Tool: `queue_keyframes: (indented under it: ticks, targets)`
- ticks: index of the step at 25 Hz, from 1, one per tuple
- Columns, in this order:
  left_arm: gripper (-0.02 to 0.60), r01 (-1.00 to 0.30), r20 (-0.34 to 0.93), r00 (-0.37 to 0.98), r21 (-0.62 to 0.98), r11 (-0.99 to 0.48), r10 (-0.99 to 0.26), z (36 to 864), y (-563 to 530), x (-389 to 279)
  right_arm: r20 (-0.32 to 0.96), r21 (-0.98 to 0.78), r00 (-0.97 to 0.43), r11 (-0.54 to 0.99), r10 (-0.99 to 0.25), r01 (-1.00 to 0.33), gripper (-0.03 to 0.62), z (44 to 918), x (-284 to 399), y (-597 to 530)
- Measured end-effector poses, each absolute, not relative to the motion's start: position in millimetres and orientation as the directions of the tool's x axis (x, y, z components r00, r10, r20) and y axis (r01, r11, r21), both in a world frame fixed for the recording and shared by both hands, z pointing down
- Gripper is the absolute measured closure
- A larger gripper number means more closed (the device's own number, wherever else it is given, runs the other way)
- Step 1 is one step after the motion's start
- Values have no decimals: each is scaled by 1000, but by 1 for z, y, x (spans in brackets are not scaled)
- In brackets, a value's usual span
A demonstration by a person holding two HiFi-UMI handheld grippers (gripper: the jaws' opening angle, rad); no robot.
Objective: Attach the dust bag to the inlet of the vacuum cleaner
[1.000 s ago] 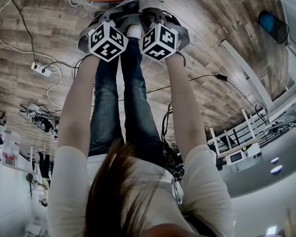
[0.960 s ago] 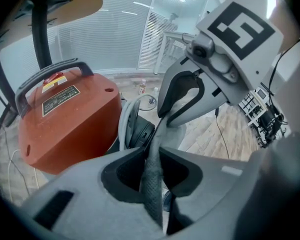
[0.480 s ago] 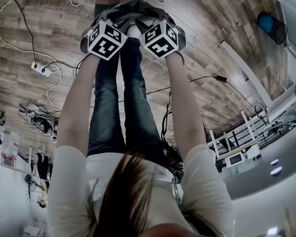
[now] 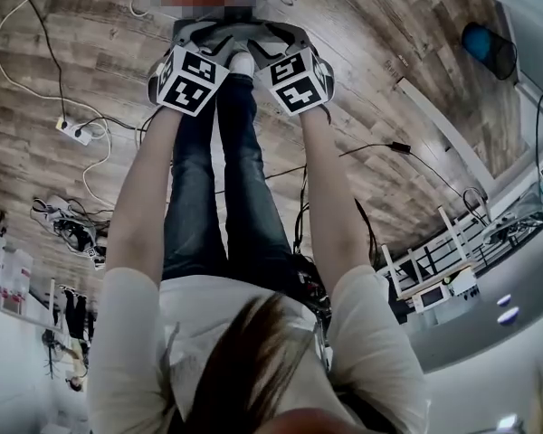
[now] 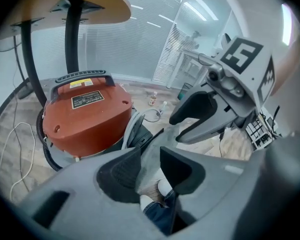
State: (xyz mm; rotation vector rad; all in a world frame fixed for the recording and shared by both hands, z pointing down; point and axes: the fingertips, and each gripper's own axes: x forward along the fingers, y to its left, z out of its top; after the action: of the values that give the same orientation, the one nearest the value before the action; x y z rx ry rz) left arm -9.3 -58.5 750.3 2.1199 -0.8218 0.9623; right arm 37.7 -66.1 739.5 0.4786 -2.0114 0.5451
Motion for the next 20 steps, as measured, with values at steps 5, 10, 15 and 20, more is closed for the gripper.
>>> queue_keyframes:
  ticks: [5, 10, 15, 20]
  targets:
    - [527, -798, 777, 531, 324, -509, -338, 729, -61, -8, 853, -178, -489, 778, -184, -603, 482, 719, 40, -67]
    - [563, -827, 736, 515, 291, -481, -440, 690, -75, -8, 837, -148, -489, 756, -248, -638, 568, 692, 39, -68]
    - [563, -851, 699, 497, 276, -447, -514, 650, -86, -17, 795, -149, -514, 718, -321, -680, 591, 655, 35, -76]
    - [565, -868, 654, 479, 256, -425, -585, 606, -94, -25, 756, -143, -530, 693, -384, -707, 592, 610, 32, -86]
